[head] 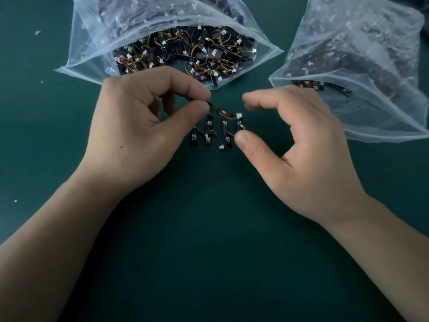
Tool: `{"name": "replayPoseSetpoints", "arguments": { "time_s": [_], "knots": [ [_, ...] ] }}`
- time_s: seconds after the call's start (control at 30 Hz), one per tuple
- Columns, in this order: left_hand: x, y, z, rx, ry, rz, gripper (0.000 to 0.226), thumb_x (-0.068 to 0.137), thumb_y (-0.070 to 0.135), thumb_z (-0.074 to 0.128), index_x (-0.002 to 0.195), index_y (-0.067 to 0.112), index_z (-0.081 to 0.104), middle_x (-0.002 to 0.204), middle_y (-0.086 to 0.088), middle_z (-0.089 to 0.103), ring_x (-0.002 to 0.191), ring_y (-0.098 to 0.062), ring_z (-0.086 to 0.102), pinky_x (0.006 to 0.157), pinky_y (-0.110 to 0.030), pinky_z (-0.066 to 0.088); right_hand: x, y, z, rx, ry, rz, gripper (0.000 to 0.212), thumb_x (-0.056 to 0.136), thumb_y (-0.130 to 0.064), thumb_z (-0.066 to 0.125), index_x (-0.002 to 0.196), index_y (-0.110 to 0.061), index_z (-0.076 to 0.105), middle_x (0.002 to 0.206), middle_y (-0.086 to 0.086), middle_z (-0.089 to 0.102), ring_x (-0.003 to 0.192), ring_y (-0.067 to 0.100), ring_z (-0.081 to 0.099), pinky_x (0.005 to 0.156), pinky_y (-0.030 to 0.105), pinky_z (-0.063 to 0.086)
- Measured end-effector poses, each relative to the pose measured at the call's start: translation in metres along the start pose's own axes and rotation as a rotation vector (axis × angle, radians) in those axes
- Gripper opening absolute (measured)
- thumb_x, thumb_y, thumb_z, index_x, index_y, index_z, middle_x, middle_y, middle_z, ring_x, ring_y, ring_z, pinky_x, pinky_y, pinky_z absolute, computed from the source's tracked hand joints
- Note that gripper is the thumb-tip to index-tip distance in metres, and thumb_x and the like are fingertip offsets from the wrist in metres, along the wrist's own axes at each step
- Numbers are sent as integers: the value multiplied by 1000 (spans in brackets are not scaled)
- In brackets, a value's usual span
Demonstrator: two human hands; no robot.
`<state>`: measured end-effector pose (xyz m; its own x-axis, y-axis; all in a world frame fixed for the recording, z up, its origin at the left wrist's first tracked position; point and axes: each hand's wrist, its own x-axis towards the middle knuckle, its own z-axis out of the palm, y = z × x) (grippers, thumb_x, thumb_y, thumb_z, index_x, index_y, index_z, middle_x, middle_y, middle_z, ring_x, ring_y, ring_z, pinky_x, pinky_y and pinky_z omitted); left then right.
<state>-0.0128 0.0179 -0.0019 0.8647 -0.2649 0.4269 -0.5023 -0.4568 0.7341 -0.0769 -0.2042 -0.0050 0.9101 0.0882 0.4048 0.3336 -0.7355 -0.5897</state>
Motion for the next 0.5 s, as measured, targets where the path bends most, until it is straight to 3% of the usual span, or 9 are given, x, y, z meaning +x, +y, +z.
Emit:
{"name": "replayPoseSetpoints", "arguments": {
  "time_s": [0.17, 0.33, 0.43, 0.5],
  "knots": [
    [-1, 0, -1, -9, -93, 7, 21, 97, 26, 74, 99, 46, 70, 79, -8, 72, 64, -25, 57, 62, -41, 47, 1, 1, 2, -25, 28, -84, 9, 97, -24, 74, 102, -18, 76, 105, -6, 71, 105, 21, 63, 97, 51, 45],
    [-3, 0, 1, -22, -158, -21, 21, 98, 23, 71, 97, 44, 71, 73, -10, 69, 62, -26, 54, 60, -36, 45, 1, 1, 1, -36, 24, -97, 12, 97, -22, 74, 109, -19, 76, 104, -5, 72, 105, 22, 65, 97, 50, 46],
    [-3, 0, 1, -6, -186, 17, 23, 100, 16, 69, 103, 38, 72, 76, 4, 68, 65, -14, 57, 60, -19, 43, 1, 1, 1, -25, 15, -95, 8, 97, -22, 74, 103, -20, 78, 101, -6, 72, 102, 22, 65, 94, 51, 46],
    [-3, 1, 1, -21, -183, 42, 25, 102, 8, 67, 108, 32, 71, 90, 10, 70, 73, -7, 61, 69, -11, 44, 2, 0, 1, -27, 17, -80, 6, 97, -24, 73, 100, -20, 77, 100, -7, 71, 102, 20, 65, 95, 49, 45]
  ]
}}
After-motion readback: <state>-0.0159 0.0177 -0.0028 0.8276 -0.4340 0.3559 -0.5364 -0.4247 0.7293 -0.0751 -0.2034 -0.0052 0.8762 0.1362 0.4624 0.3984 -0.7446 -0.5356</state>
